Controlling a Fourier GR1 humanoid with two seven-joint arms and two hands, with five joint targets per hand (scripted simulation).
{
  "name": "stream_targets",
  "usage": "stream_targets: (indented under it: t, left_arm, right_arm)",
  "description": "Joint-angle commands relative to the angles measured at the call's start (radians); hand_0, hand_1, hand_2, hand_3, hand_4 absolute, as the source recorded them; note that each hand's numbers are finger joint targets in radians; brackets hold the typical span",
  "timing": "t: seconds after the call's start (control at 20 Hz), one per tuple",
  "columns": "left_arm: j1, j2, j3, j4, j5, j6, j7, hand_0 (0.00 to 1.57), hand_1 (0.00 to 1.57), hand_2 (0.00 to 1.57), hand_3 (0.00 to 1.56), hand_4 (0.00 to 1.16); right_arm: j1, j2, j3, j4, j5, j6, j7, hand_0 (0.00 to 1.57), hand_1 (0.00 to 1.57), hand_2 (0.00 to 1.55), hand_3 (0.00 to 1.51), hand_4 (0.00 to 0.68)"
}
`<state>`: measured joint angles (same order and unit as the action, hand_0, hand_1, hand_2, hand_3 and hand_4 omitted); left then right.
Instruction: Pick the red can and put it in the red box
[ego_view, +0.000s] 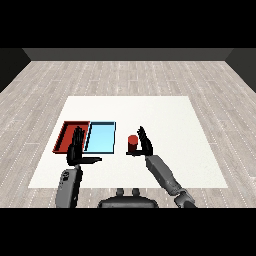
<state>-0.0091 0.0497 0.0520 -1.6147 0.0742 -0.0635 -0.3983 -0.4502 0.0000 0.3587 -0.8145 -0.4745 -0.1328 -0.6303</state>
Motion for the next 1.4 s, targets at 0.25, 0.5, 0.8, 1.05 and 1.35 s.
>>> stream_targets:
  t: [0.25,0.5,0.8,1.05,1.35]
  left_arm:
    - [-0.046,0.000,0.002,0.000,-0.011,0.024,0.052,0.00,0.00,0.00,0.00,0.00]
    - [-0.055,0.011,0.033,0.047,0.006,0.008,0.001,0.00,0.00,0.00,0.00,0.00]
    - [0.020,-0.015,-0.011,-0.023,-0.030,0.020,-0.019,0.00,0.00,0.00,0.00,0.00]
    - [0.011,-0.008,-0.007,0.024,-0.027,0.002,-0.036,0.00,0.00,0.00,0.00,0.00]
    - [-0.033,0.009,0.010,-0.028,-0.022,0.026,0.050,0.00,0.00,0.00,0.00,0.00]
  right_arm:
    - [0.018,0.000,0.034,-0.053,-0.025,-0.001,0.028,0.00,0.00,0.00,0.00,0.000]
    - [-0.079,0.000,0.227,0.100,-0.233,-0.033,-0.102,0.00,0.00,0.00,0.00,0.000]
    - [-0.124,0.000,0.212,0.076,-0.235,-0.070,-0.045,0.00,0.00,0.00,0.00,0.000]
    - [-0.113,0.000,0.166,0.049,-0.155,-0.150,0.053,0.00,0.00,0.00,0.00,0.000]
    - [-0.174,0.000,0.174,0.125,-0.204,-0.285,0.069,1.57,1.57,1.52,1.47,0.582]
